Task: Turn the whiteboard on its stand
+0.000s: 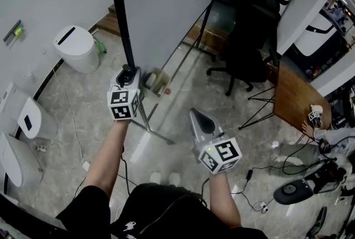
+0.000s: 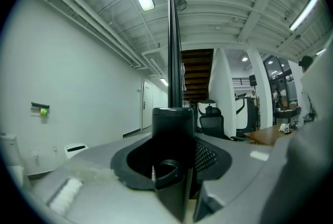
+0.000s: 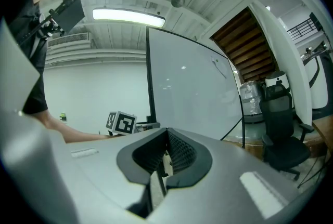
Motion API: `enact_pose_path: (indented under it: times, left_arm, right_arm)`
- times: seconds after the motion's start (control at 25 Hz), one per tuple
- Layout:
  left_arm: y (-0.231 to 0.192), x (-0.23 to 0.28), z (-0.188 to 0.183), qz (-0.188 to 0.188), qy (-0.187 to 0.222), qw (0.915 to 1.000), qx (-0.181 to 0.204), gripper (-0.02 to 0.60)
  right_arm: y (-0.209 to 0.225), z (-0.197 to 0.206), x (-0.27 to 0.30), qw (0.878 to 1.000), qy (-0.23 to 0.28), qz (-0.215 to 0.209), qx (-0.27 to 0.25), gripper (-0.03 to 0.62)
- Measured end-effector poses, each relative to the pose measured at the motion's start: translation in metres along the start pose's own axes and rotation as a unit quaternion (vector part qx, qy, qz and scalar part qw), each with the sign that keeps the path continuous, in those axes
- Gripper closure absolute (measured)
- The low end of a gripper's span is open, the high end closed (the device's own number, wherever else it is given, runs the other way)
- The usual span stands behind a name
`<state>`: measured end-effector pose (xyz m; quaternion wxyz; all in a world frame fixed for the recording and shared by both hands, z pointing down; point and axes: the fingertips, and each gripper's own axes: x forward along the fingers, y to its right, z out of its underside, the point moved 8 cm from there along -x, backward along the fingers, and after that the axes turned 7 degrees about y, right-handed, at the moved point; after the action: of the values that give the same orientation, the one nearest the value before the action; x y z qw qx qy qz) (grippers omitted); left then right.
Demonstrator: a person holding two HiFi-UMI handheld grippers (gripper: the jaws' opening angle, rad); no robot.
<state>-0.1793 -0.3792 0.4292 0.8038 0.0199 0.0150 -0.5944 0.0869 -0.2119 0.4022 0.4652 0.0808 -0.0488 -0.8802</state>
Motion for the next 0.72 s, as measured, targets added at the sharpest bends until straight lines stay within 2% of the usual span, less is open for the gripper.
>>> enact_pose_path:
  times: [0.72]
  left_arm:
    - [0.023,-0.034,-0.003,-0.002,-0.002,1.0,-0.003,0.4]
  right_arm:
    - [-0.005,-0.005,-0.018,1.0,0.005,-0.005,0.002,0.586]
